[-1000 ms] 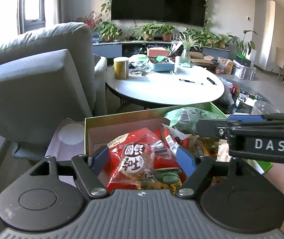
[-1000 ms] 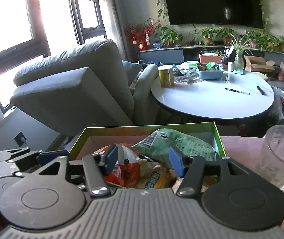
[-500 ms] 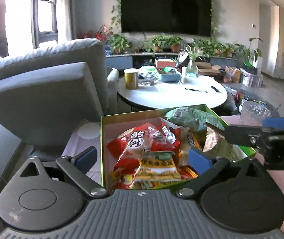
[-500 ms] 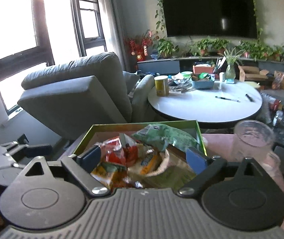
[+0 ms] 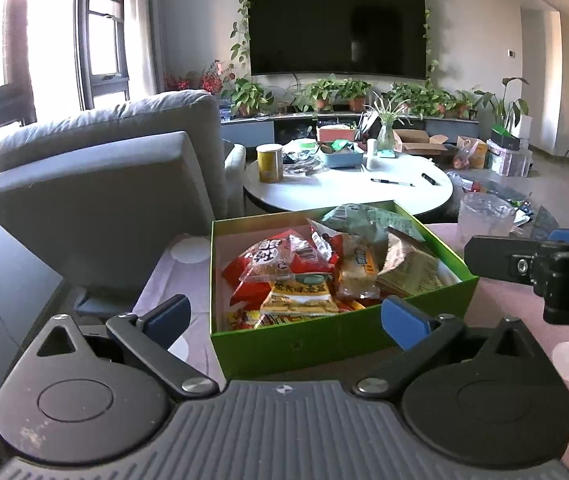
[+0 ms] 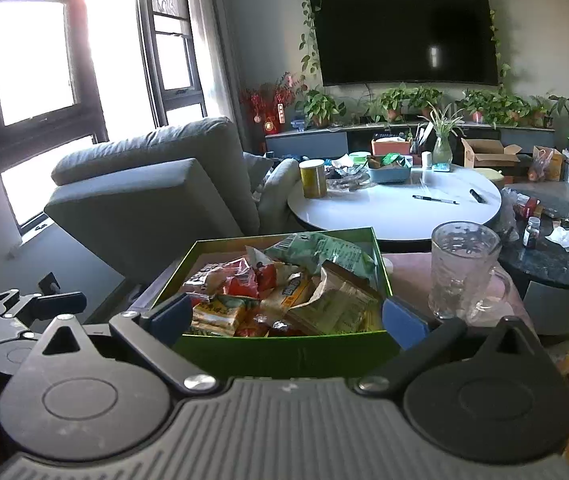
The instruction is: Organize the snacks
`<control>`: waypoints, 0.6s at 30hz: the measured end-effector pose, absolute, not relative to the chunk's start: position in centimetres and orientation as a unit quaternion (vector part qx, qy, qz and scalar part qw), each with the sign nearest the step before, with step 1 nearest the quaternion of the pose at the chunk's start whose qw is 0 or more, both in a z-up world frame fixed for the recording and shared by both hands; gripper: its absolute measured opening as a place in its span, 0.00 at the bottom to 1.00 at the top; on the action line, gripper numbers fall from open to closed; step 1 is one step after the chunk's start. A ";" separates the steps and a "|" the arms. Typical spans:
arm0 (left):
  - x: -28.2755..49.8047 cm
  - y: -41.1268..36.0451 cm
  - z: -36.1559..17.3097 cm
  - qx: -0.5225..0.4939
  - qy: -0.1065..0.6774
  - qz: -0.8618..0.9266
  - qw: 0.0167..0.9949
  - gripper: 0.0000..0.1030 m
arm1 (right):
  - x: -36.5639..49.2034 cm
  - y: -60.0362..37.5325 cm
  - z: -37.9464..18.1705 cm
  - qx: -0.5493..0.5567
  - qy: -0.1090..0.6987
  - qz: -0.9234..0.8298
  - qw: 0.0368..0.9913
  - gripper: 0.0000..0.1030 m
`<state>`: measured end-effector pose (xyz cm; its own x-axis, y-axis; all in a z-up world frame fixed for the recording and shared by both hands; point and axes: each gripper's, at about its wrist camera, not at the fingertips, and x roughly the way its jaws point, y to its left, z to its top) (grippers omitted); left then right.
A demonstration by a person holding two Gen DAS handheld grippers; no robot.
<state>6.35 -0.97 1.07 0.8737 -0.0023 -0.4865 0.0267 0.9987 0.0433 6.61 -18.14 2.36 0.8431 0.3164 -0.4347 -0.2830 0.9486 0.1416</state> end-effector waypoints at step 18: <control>2.4 -2.1 1.4 0.027 0.244 -0.017 0.969 0.99 | 2.6 -18.8 2.5 0.037 0.222 0.151 0.963 0.63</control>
<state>2.45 -2.10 1.44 0.8808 -0.0204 -0.4731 0.0472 0.9979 0.0448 2.61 -18.76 2.51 0.8561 0.3071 -0.4156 -0.2741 0.9517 0.1385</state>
